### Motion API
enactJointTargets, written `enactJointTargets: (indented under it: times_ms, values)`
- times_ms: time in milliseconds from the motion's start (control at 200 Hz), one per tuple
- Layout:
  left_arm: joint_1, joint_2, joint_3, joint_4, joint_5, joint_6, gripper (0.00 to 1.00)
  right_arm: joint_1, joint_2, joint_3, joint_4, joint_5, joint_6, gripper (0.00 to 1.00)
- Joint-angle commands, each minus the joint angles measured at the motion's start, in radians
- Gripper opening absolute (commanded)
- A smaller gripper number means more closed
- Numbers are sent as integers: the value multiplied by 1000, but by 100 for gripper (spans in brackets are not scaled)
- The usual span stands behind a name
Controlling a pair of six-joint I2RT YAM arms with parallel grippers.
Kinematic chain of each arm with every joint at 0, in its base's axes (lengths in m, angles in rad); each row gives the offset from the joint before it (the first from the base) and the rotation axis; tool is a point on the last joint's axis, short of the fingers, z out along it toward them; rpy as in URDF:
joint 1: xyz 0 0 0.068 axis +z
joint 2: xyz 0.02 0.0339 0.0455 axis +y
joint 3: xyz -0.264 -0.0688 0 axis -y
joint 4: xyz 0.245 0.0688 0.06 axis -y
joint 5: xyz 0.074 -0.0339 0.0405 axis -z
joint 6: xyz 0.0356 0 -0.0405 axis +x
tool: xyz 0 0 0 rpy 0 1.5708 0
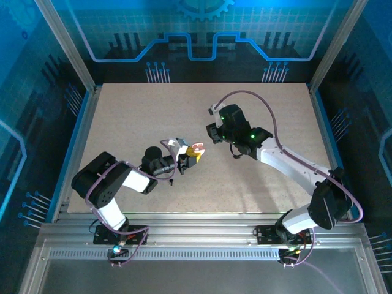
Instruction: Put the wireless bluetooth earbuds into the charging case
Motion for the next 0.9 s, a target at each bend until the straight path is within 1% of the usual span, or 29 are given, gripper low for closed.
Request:
enactJointTargets:
  times_ms: [0,90,400,680,895]
  values:
    - [3,5,26,83,25,-42,19,23,-38,-15,34,-41,-129,19]
    - [2,11,33,109,25,-64,19,36,-43,-18,31,-50,-167,19]
    - [2,-16,64,108,26,-118,19,78,-38,-15,5,-42,-241,19]
    - [2,-35,68,108,14,-123,19,95,-32,-1,-16,-17,-302,19]
    - [2,-46,71,108,13,-125,20,104,-27,-1,-25,-13,-318,19]
